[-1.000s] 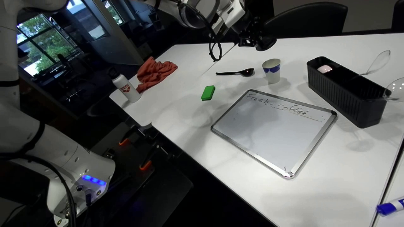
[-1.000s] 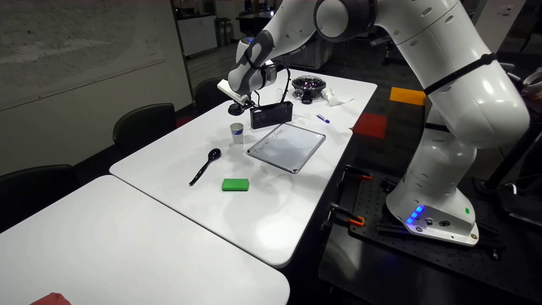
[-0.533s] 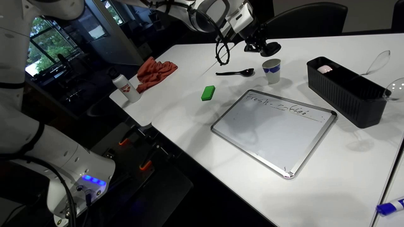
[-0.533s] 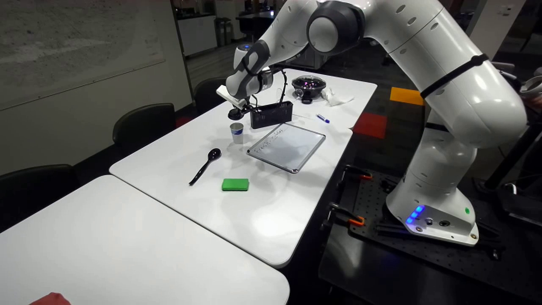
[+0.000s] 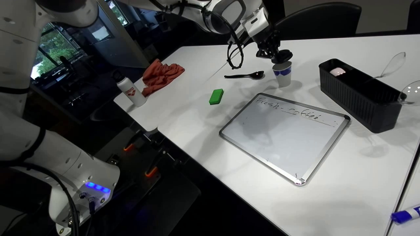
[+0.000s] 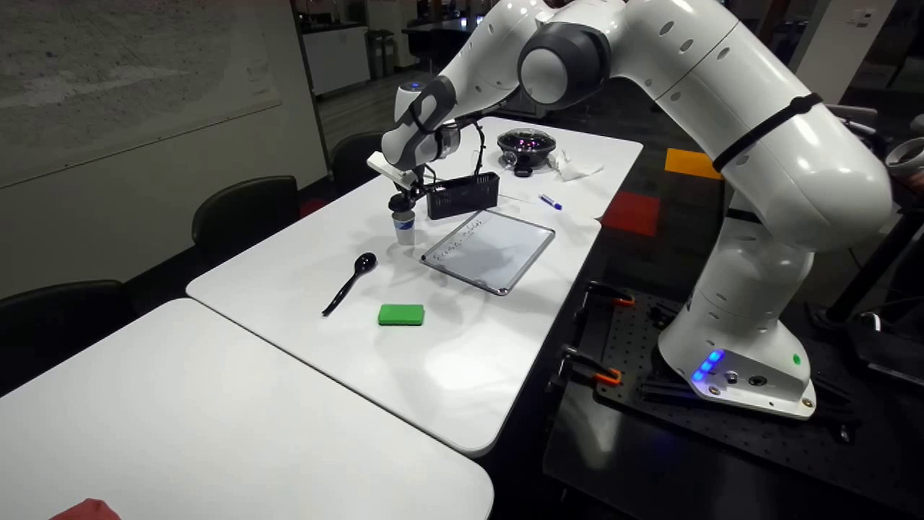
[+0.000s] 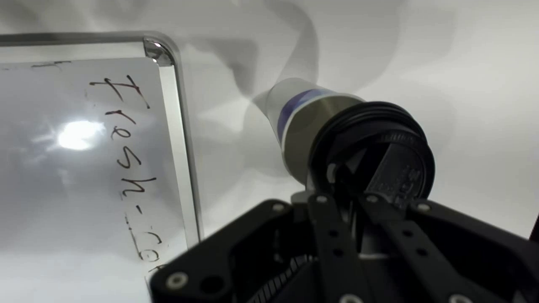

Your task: Put the lid on the cup

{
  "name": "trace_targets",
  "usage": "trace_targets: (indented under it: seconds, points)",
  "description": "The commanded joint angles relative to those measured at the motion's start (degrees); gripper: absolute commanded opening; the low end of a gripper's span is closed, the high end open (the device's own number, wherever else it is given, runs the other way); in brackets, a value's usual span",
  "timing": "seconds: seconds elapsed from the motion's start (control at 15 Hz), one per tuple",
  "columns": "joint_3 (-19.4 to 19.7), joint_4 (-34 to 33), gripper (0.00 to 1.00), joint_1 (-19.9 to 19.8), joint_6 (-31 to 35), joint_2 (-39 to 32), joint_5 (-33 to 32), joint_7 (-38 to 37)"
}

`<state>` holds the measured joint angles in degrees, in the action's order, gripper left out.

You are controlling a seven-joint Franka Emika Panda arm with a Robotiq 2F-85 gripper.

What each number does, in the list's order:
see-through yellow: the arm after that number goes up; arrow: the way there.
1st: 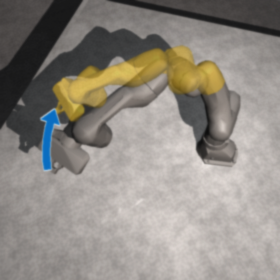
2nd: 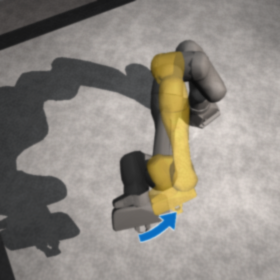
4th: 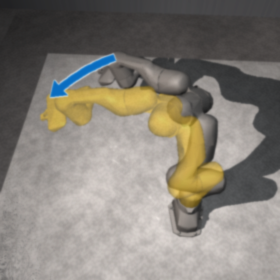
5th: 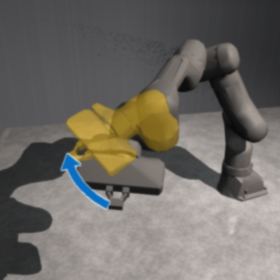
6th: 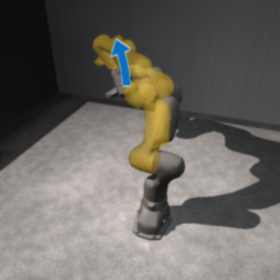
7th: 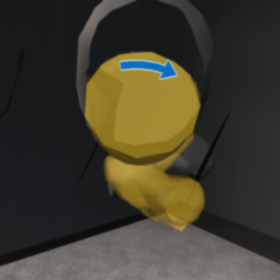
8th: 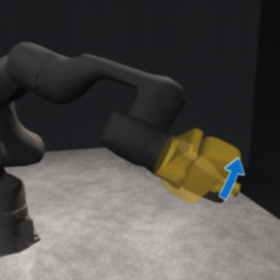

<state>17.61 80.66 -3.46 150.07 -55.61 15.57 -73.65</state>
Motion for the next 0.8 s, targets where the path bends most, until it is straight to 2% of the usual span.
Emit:
trace_targets:
  seconds: [0.0,0.47,0.73]
  points:
    - [-0.9,-4.8,0.02,-1.2,-3.1,-2.5,-1.5,-2.4]
    - [-0.6,-8.5,0.02,-1.2,-4.4,-5.5,-1.9,-3.0]
    - [-0.7,-7.4,0.02,-0.9,-4.5,-4.6,-1.9,-2.6]
